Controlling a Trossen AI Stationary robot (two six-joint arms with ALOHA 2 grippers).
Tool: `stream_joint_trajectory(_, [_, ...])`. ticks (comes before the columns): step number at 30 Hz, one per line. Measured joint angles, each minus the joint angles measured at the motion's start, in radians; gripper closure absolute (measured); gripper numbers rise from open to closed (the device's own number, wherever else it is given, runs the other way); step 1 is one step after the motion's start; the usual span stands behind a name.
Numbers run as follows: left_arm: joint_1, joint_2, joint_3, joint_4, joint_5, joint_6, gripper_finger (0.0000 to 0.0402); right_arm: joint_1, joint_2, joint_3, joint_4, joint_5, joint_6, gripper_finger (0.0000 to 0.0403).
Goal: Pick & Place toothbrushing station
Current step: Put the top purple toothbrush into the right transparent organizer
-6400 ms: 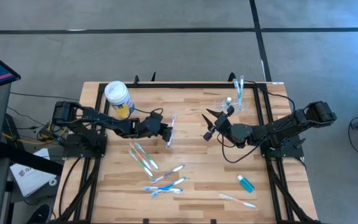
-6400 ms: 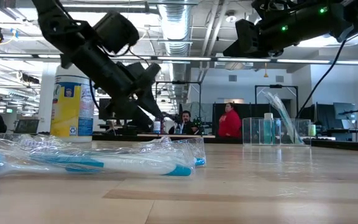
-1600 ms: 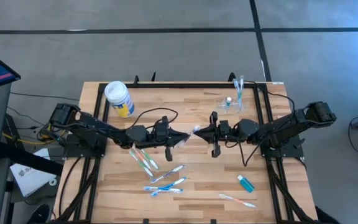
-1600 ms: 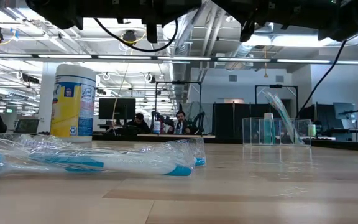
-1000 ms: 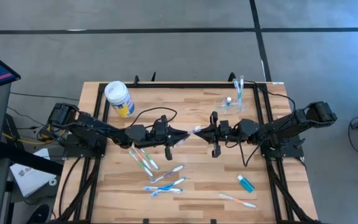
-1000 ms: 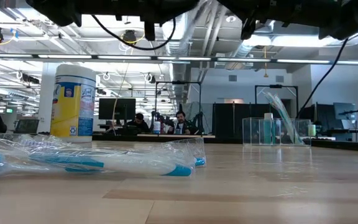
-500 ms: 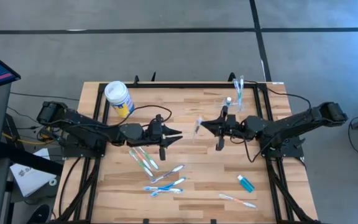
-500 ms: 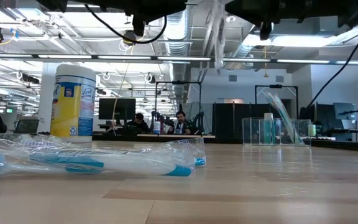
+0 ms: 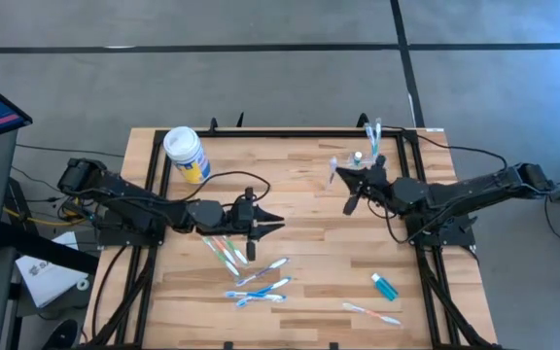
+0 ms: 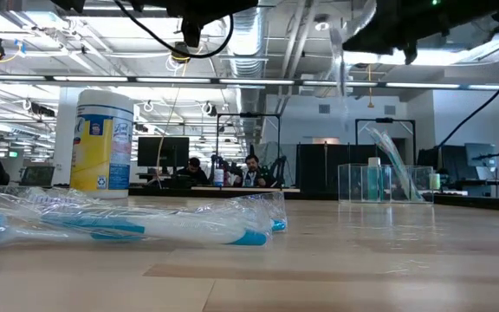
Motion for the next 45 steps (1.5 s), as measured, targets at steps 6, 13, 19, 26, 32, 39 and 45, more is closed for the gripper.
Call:
stream_joint_trajectory(6, [-0.019,0.0,0.0,0.0,-0.001,0.0,0.0343,-0.03,-0.033,0.0,-0.078,0.111,0.001,0.0403])
stream_joint_trajectory(13, [-0.038,0.0,0.0,-0.002,-0.004,0.0,0.0341,-0.11,-0.115,-0.067,-0.1,0.131,0.042,0.0403])
stream_joint_trajectory(19, [-0.041,0.0,0.0,-0.003,-0.004,0.0,0.0344,-0.181,-0.2,-0.119,-0.1,0.141,0.045,0.0403])
stream_joint_trajectory(26, [-0.041,0.0,0.0,-0.004,-0.003,0.0,0.0344,-0.253,-0.258,-0.122,-0.189,0.204,0.045,0.0403])
stream_joint_trajectory(32, [-0.041,0.001,0.0,-0.004,-0.003,0.0,0.0346,-0.309,-0.326,-0.122,-0.279,0.26,0.045,0.0403])
stream_joint_trajectory(39, [-0.041,0.001,-0.001,-0.006,0.001,0.0,0.0348,-0.382,-0.356,-0.122,-0.366,0.263,0.072,0.0403])
stream_joint_trajectory(45, [-0.04,0.001,-0.001,-0.008,0.0,0.0,0.0348,-0.443,-0.35,-0.123,-0.429,0.26,0.113,0.0403])
